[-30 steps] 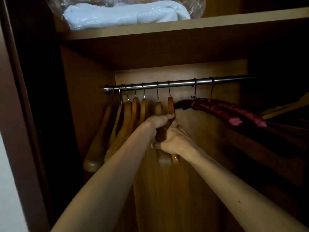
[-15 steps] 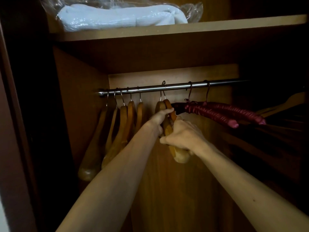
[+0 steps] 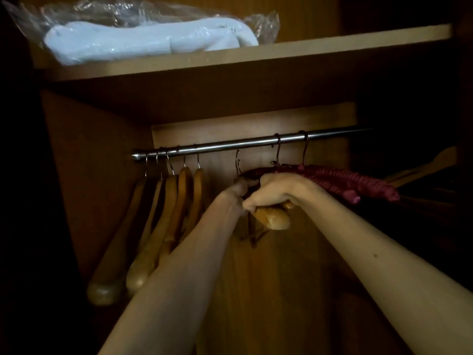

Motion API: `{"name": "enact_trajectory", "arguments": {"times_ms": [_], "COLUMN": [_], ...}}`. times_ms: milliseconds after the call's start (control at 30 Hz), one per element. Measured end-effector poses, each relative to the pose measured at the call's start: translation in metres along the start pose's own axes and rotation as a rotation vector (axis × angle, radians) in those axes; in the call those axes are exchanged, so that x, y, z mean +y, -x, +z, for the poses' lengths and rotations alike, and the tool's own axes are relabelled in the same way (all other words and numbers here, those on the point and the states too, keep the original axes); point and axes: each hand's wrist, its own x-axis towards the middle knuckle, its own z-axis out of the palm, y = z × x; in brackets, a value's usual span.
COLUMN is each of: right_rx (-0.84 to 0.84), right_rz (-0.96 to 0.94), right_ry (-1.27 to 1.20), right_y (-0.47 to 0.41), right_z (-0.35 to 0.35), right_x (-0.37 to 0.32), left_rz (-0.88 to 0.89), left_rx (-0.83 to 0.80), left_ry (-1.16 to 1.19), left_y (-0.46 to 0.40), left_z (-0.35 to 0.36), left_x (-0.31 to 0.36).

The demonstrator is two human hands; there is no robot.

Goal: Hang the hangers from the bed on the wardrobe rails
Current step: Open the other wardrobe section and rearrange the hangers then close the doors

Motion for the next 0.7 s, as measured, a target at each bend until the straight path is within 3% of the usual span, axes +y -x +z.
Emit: {"name": "enact_trajectory", "arguments": {"times_ms": [133,267,367,467,700], "right_rx": [-0.025,-0.118,-0.137,-0.099,-0.050], "right_rz": [-0.016,-0.024,0.015,0.089,0.114], "right_ry": [-0.280,-0.709,-0.874,-0.873,-0.533], "right_y": [0.019,0.064,0.090,0.102,0.098], "right_z": [0.061,0.134,0.185,0.232,0.286], "right_x": [0.040,0.094,0.133,0.160,0.172], "left_rz": [-0.177,-0.274,-0.325,-0.383,-0.437], "left_rx": [-0.058,-0.007,0.036,0.020,-0.261], "left_ry": [0.040,0.056,0.080,0.060,-0.087], "left_y": [-0.019,-0.007,0.022,0.063,0.110], "left_z": [0.000,-0.005,-0.019,-0.037,-0.061], "left_x": [-0.061,-0.143,-0.200,-0.238,-0.284]}}
